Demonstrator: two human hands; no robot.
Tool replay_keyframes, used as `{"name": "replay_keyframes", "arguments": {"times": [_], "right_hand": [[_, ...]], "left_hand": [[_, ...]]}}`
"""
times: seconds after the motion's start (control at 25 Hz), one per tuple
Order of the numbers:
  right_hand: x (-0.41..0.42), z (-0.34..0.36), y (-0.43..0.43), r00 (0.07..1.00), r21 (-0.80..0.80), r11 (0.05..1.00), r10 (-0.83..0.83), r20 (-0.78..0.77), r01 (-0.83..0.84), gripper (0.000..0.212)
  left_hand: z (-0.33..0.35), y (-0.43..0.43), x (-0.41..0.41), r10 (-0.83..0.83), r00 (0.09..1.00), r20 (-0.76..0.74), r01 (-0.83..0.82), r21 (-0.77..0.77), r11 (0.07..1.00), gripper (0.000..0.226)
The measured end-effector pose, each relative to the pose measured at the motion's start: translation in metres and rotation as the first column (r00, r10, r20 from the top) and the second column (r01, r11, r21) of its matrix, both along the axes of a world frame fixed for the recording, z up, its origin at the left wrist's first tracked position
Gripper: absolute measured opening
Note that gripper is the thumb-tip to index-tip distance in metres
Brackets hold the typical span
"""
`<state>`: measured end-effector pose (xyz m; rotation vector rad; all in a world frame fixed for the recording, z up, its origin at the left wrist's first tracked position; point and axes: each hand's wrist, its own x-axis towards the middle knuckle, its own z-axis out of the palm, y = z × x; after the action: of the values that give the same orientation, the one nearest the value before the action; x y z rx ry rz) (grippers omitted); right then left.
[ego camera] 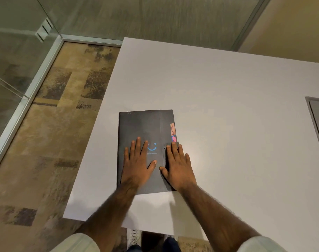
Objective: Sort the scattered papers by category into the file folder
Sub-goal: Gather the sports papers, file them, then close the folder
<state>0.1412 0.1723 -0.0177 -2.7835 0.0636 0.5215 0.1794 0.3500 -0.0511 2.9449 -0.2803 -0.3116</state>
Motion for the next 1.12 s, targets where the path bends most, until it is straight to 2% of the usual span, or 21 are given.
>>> {"name": "replay_keyframes", "arguments": {"times": [0.08, 0.16, 0.2, 0.28, 0.4, 0.48, 0.6, 0.68, 0.76, 0.92, 1.12], "right_hand": [[-0.003, 0.006, 0.005, 0.981, 0.073, 0.98, -0.187, 0.057, 0.183, 0.082], [-0.004, 0.009, 0.01, 0.918, 0.189, 0.915, -0.38, 0.116, 0.355, 0.051], [-0.003, 0.01, 0.011, 0.881, 0.258, 0.868, -0.461, 0.103, 0.424, 0.033], [0.001, 0.015, 0.013, 0.798, 0.404, 0.729, -0.603, -0.005, 0.553, 0.013], [0.006, 0.023, 0.013, 0.677, 0.522, 0.539, -0.728, -0.105, 0.661, 0.006], [0.007, 0.028, 0.012, 0.593, 0.535, 0.445, -0.794, -0.136, 0.718, 0.012], [-0.005, 0.037, 0.002, 0.476, 0.525, 0.339, -0.867, -0.148, 0.781, 0.016], [-0.018, 0.051, -0.011, 0.389, 0.54, 0.25, -0.907, -0.16, 0.804, 0.007], [-0.032, 0.067, -0.031, 0.332, 0.56, 0.197, -0.932, -0.149, 0.805, 0.017], [-0.048, 0.089, -0.099, 0.265, 0.592, 0.157, -0.959, -0.099, 0.791, 0.02], [-0.046, 0.108, -0.222, 0.264, 0.613, 0.182, -0.964, -0.044, 0.769, 0.02]], "left_hand": [[0.013, 0.011, -0.006, 0.252, 0.967, -0.024, -0.253, -0.09, 0.963, 0.082], [0.028, 0.02, -0.011, 0.486, 0.862, -0.143, -0.505, -0.177, 0.845, 0.082], [0.032, 0.023, -0.01, 0.524, 0.831, -0.186, -0.554, -0.212, 0.805, 0.08], [0.04, 0.026, -0.004, 0.522, 0.828, -0.204, -0.561, -0.302, 0.771, 0.076], [0.043, 0.032, 0.014, 0.603, 0.756, -0.255, -0.645, -0.441, 0.623, 0.069], [0.04, 0.037, 0.023, 0.632, 0.721, -0.283, -0.678, -0.472, 0.563, 0.054], [0.047, 0.032, 0.022, 0.592, 0.757, -0.277, -0.622, -0.583, 0.523, 0.025], [0.062, 0.016, 0.019, 0.548, 0.794, -0.263, -0.574, -0.622, 0.533, 0.019], [0.079, -0.008, 0.016, 0.474, 0.834, -0.283, -0.529, -0.654, 0.54, 0.018], [0.115, -0.075, 0.02, 0.25, 0.924, -0.289, -0.382, -0.706, 0.596, 0.024], [0.135, -0.186, 0.025, 0.142, 0.929, -0.341, -0.351, -0.695, 0.627, 0.024]]}}
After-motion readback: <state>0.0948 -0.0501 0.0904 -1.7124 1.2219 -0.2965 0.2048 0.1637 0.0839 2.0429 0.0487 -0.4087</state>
